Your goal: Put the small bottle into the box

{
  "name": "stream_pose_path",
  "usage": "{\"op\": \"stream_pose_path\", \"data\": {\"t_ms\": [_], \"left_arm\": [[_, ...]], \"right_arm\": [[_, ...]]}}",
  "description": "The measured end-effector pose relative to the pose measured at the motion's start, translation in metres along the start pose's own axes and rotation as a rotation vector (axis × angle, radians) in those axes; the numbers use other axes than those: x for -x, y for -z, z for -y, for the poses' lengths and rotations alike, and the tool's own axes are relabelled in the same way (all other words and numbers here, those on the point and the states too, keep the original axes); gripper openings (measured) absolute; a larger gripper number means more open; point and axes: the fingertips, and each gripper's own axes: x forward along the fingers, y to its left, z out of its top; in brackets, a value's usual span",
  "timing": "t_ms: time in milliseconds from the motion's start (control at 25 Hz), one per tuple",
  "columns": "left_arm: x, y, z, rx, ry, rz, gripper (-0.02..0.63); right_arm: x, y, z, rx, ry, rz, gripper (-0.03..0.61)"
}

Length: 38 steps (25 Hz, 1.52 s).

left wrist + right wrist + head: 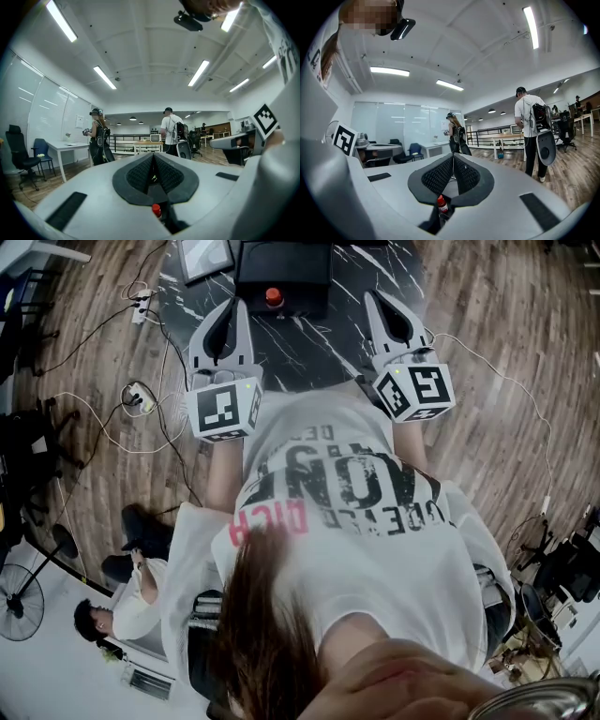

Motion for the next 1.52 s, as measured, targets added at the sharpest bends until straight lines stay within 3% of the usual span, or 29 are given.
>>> {"op": "stream_pose_path", "data": {"t_ms": [1520], "left_arm": [[-0.002,-0.005,-0.012,0.009,0.015,0.019,0.005]], "right_arm": [[-0.012,0.003,-0.012,0.019,-0.020,-0.020,0.002]]}}
